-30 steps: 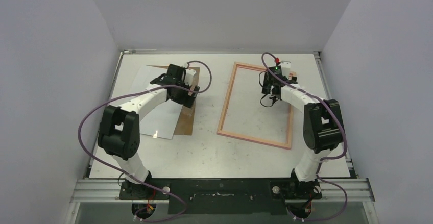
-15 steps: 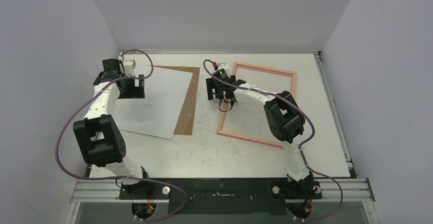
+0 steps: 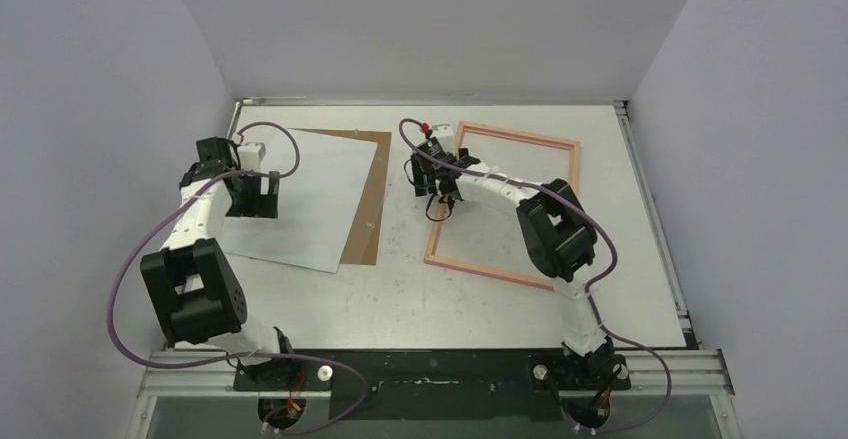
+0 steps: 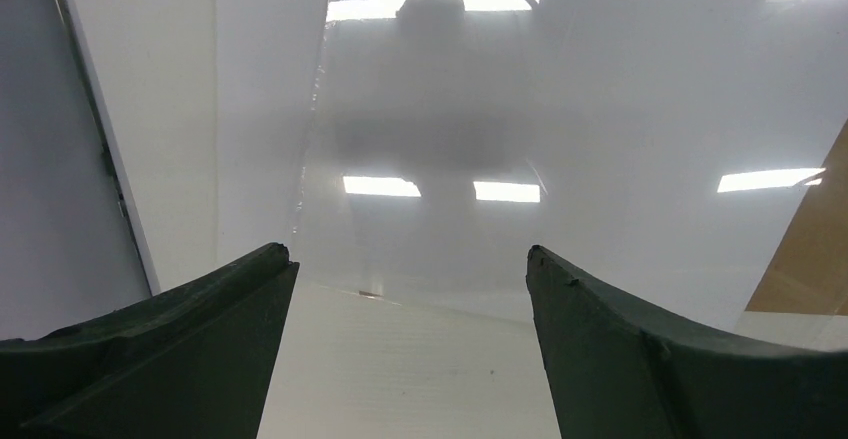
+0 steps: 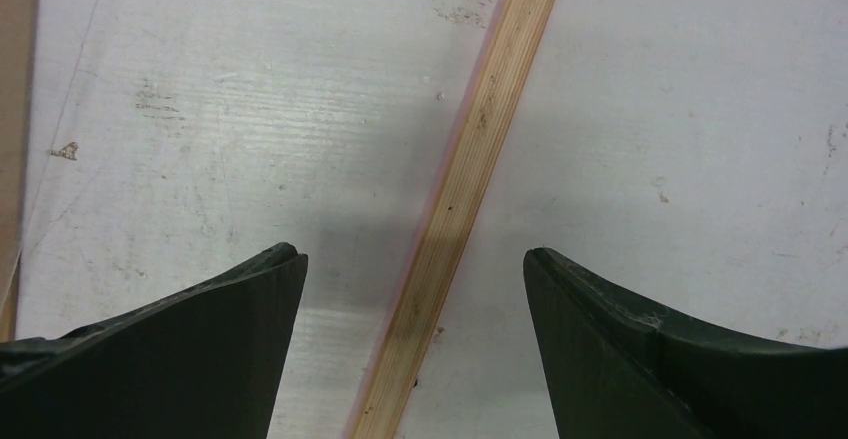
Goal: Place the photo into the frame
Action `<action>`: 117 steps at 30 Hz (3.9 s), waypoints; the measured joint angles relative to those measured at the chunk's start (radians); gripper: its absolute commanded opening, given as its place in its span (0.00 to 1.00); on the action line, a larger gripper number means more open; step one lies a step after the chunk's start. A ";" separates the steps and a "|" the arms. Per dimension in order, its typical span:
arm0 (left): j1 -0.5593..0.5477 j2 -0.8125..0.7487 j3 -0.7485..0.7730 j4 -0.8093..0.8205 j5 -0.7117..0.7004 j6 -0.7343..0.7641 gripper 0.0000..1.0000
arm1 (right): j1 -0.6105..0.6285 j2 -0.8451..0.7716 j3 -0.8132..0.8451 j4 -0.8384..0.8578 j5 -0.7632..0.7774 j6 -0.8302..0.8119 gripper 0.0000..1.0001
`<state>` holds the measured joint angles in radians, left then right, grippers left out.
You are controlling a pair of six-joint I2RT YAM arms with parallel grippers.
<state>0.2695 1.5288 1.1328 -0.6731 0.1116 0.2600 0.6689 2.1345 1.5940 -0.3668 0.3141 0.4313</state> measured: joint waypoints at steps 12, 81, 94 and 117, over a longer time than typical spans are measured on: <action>0.023 0.076 -0.012 0.019 -0.021 0.010 0.83 | 0.008 0.008 -0.019 0.000 0.034 0.013 0.46; 0.052 0.441 0.376 0.030 -0.114 0.046 0.61 | 0.022 0.294 0.436 -0.010 -0.321 0.314 0.93; 0.037 0.496 0.376 0.107 -0.233 0.009 0.60 | -0.003 0.341 0.480 0.042 -0.356 0.356 0.93; -0.007 0.532 0.337 0.170 -0.253 0.024 0.59 | -0.041 0.341 0.277 0.516 -0.561 0.605 0.97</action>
<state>0.2623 2.0609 1.4700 -0.5034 -0.1410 0.2840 0.6281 2.4756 1.8706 0.1493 -0.2470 1.0359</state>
